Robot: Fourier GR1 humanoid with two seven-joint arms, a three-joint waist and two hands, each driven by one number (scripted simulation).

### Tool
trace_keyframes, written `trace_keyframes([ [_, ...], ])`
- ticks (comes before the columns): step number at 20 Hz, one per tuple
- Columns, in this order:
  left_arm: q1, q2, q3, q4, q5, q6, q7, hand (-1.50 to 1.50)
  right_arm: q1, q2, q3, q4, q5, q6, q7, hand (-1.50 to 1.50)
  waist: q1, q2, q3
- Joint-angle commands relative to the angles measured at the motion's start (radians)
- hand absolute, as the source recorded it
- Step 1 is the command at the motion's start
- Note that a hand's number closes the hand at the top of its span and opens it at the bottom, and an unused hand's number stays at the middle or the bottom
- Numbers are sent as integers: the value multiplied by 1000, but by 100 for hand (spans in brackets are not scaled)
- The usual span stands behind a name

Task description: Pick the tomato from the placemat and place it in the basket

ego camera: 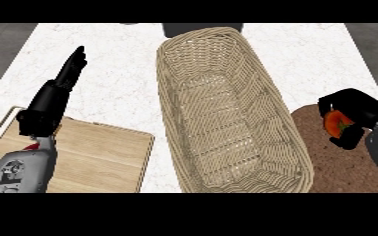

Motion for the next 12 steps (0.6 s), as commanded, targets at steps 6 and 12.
trace_keyframes([
  [6,-5,-8,-4,-3,-2,0,-1,0,-295,-10,-88,365,19,-246,-134,150,6,5,4],
  [12,-13,16,10,17,-11,-4,11,0,-385,4,-294,296,-253,-161,-272,150,-22,-6,4],
])
